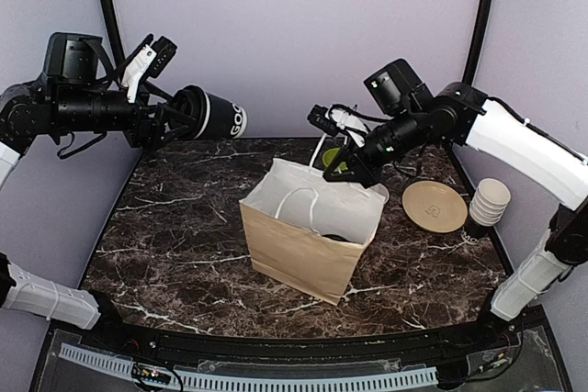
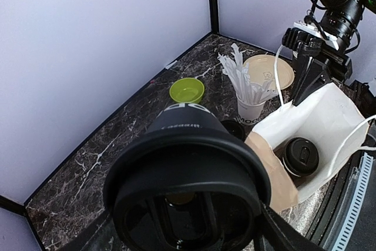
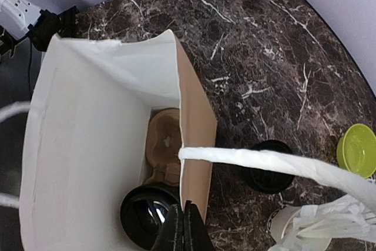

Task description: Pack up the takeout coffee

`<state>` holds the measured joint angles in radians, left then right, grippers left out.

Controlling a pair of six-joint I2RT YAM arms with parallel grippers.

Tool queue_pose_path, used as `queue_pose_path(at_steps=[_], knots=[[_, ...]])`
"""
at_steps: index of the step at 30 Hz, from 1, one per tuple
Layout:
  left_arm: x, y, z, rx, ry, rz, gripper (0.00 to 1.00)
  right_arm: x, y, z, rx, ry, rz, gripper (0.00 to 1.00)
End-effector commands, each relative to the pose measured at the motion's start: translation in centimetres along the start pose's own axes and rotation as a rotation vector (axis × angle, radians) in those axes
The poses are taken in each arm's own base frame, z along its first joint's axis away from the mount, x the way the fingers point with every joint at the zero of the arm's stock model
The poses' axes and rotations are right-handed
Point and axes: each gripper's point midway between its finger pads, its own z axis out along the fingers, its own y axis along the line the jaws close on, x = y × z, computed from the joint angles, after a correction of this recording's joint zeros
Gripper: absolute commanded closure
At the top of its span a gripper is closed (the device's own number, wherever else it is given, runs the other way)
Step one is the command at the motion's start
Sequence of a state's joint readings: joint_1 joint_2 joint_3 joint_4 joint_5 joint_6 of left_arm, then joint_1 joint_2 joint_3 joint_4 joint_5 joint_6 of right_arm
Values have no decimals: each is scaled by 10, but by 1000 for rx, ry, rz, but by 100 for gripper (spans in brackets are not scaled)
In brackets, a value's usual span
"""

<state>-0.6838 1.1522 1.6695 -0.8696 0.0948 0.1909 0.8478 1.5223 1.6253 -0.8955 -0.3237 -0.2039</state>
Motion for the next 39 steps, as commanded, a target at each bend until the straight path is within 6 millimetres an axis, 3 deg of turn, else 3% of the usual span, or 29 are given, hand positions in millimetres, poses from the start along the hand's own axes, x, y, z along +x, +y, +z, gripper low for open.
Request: queue_pose_path(at_steps=[1, 7, 15, 21, 26, 32, 39], knots=[[-17, 0, -31, -18, -72, 27, 24, -31, 13, 5, -75, -52, -39, 100], [-33, -8, -73, 9, -179, 8, 25, -62, 54, 27, -119, -59, -180, 100], [-47, -38, -113, 162, -299, -12, 26, -102, 34, 54, -19, -89, -276, 100], [-18, -53, -99, 245, -216, -47, 28, -100, 35, 69, -43, -66, -285, 100], [17, -54, -81, 241, -92, -90, 31, -94, 50, 69, -122, -59, -298, 100], [40, -61, -70, 273, -10, -127, 34, -90, 71, 59, -172, -63, -314, 75], [49, -72, -70, 330, 41, -169, 36, -75, 106, 48, -232, -39, -382, 64]])
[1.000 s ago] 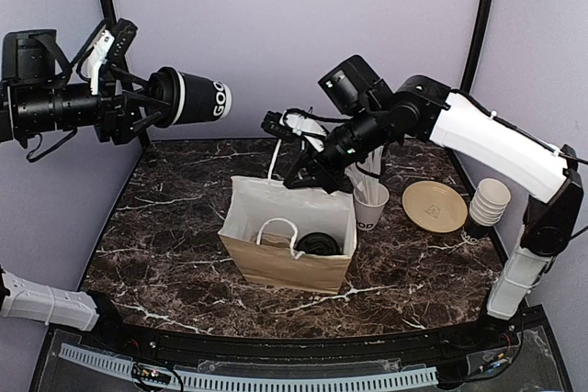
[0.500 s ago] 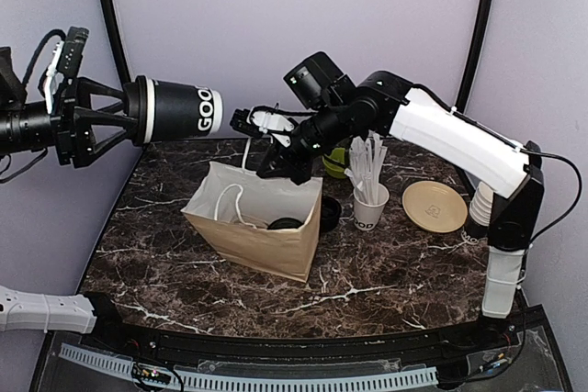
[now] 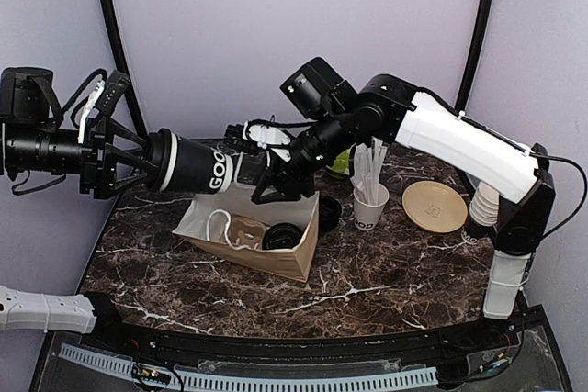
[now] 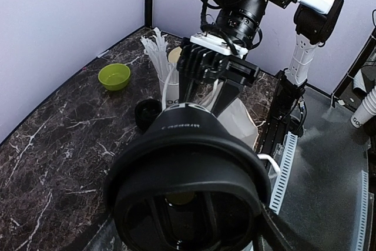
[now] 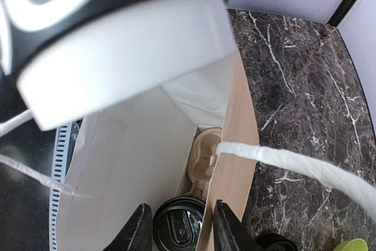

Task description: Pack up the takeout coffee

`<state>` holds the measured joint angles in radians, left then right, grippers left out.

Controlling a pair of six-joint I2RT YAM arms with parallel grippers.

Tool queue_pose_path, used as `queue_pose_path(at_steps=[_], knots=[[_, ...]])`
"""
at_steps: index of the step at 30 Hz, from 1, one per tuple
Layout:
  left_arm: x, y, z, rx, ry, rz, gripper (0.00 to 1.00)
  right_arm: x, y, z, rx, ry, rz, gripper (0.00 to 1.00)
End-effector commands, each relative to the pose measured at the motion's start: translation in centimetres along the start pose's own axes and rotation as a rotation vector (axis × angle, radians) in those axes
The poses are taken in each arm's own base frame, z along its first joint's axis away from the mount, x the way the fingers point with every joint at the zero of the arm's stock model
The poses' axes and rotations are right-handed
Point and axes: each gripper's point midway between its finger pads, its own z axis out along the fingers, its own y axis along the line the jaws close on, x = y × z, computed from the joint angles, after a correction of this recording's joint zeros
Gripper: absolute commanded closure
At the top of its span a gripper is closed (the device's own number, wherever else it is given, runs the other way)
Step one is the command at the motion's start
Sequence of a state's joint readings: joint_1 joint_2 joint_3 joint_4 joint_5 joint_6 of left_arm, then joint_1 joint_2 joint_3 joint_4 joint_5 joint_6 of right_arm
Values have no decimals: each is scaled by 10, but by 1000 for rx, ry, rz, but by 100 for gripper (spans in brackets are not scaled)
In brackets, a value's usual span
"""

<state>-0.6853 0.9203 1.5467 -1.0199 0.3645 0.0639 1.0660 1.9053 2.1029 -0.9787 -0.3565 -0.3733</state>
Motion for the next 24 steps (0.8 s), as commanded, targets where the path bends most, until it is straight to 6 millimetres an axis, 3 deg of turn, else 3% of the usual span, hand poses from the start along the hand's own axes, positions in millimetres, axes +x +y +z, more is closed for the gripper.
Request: queue_pose_path(at_steps=[1, 7, 12, 15, 20, 24], knots=[[11, -11, 1, 58, 40, -41, 36, -11, 33, -18, -30, -24, -73, 64], [23, -18, 9, 118, 78, -82, 39, -19, 29, -27, 33, -38, -96, 65], [34, -25, 16, 167, 112, -108, 41, -19, 16, -21, 89, -24, -78, 86], [40, -26, 18, 175, 131, -102, 41, -19, 12, -23, 115, -22, -82, 90], [52, -17, 25, 126, 162, -87, 42, -21, 18, -32, 99, -41, -117, 93], [51, -6, 38, 88, 175, -56, 46, -24, 30, -39, 41, -60, -157, 94]])
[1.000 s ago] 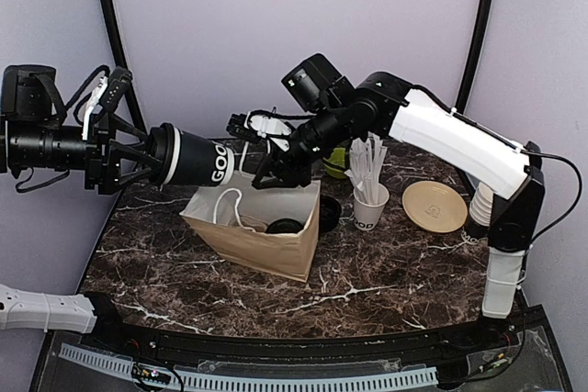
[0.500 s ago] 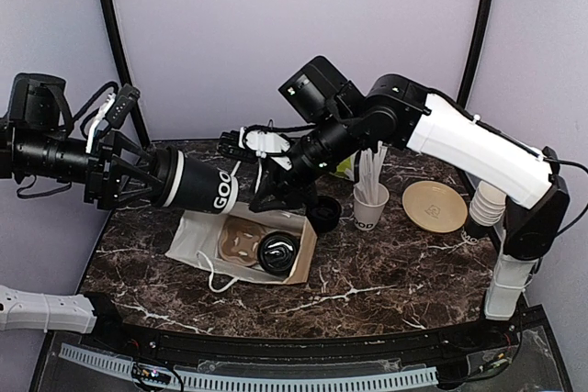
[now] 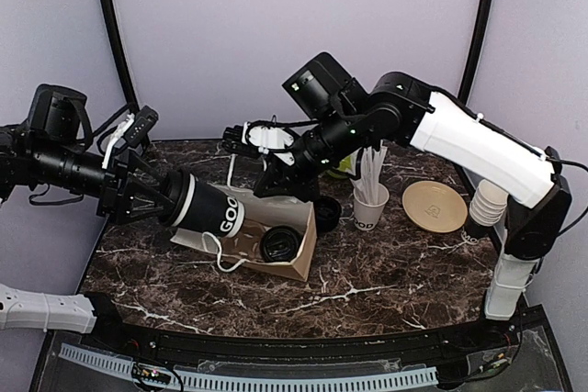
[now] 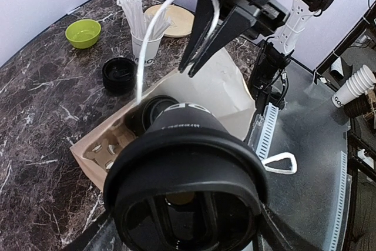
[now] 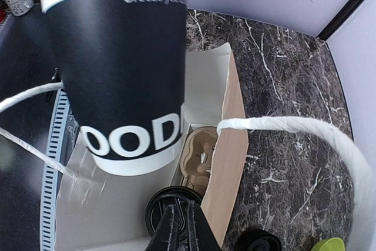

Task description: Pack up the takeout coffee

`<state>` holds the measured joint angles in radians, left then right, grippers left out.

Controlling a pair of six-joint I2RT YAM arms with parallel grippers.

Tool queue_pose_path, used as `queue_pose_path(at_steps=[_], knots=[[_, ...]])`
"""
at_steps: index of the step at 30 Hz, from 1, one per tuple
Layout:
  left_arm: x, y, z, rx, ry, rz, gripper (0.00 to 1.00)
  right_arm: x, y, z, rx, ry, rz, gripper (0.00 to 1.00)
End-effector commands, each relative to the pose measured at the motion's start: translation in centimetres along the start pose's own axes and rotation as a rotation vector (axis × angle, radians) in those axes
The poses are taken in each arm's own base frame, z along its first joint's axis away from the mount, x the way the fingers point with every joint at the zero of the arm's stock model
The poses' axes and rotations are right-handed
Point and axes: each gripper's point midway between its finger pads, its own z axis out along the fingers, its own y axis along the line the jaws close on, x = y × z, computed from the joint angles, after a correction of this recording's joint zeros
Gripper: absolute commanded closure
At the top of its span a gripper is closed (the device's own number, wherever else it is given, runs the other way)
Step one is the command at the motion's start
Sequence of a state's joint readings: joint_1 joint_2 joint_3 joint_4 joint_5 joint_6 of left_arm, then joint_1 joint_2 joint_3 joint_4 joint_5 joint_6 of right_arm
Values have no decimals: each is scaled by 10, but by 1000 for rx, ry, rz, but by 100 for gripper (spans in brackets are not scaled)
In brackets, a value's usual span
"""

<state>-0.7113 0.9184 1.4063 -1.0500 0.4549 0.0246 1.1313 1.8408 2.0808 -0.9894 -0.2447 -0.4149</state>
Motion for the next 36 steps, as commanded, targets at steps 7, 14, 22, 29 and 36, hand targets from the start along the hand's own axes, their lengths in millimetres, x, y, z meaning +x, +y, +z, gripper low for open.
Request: queue_pose_path(at_steps=[7, 14, 22, 29, 36], knots=[[-5, 10, 41, -53, 114, 126, 47, -13, 21, -23, -93, -73, -91, 95], [-4, -6, 62, -138, 196, 308, 48, -6, 36, -24, -176, -62, -145, 97], [0, -27, 69, -248, 266, 517, 51, -4, 53, -29, -250, -64, -176, 96], [12, -42, 75, -326, 332, 653, 51, 1, 46, -22, -223, -37, -171, 97], [19, -55, 74, -293, 311, 665, 53, 7, 36, -17, -173, -11, -173, 99]])
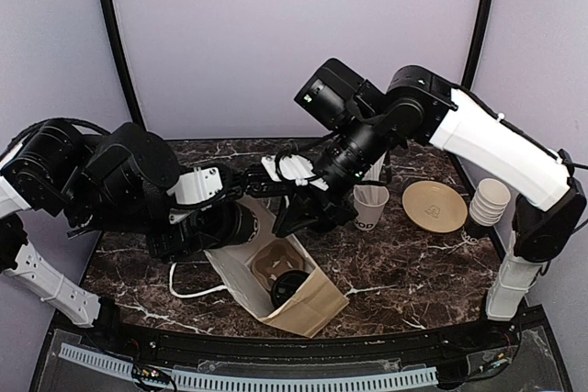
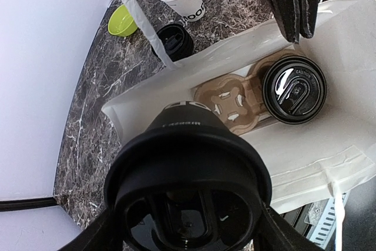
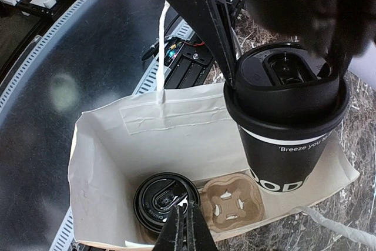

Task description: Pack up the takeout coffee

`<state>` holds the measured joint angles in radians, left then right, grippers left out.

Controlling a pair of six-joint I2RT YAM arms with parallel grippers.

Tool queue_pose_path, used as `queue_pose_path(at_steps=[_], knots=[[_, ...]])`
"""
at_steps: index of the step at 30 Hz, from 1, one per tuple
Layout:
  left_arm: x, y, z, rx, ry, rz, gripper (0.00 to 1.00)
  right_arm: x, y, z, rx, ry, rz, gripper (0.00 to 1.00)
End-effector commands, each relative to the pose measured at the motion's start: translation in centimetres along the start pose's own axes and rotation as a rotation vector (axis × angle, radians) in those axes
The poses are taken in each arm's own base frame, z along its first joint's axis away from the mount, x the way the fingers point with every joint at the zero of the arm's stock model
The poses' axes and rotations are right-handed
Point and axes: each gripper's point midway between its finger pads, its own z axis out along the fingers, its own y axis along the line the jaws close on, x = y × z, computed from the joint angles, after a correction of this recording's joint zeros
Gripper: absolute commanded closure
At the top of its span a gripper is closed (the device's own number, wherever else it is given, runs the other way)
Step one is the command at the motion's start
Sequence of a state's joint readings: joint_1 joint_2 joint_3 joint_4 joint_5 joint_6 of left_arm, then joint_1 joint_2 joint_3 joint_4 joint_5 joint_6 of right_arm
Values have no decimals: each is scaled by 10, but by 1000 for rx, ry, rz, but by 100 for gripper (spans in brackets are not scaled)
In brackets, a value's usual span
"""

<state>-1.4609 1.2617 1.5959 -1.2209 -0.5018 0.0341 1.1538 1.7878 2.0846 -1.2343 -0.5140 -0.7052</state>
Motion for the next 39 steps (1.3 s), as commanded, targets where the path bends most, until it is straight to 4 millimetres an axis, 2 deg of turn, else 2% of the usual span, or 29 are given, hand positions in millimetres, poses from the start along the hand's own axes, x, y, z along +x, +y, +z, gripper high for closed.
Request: queue_pose_path(at_steps=[1, 8, 11, 14, 15, 18, 21, 23, 30, 35, 39], knots=[[-12, -31, -5, 93, -59, 104, 53, 4, -47, 3, 175, 10, 60, 99], [-26, -35, -15, 133, -132, 95, 53, 2, -76, -2, 277, 11, 57, 96], [-32, -38, -19, 161, -152, 90, 53, 2, -92, -12, 318, 2, 52, 93], [-36, -44, -22, 194, -173, 86, 53, -5, -90, -20, 309, -20, 0, 88], [-37, -43, -22, 195, -179, 83, 52, -7, -83, -21, 290, -22, -21, 84], [-41, -41, -25, 188, -197, 74, 52, -3, -67, -17, 250, -5, -15, 58], [-41, -39, -26, 182, -199, 72, 51, 12, -70, -13, 288, 39, 48, 40], [-40, -38, -25, 171, -190, 72, 51, 21, -74, -13, 336, 71, 83, 34], [-46, -17, -27, 116, -237, -11, 51, 50, -84, -31, 520, 132, 155, 34], [-54, 3, -11, 97, -232, -84, 52, 68, -82, -34, 567, 164, 193, 35], [-58, 20, -2, 60, -230, -101, 53, 70, -80, -50, 618, 166, 179, 32]])
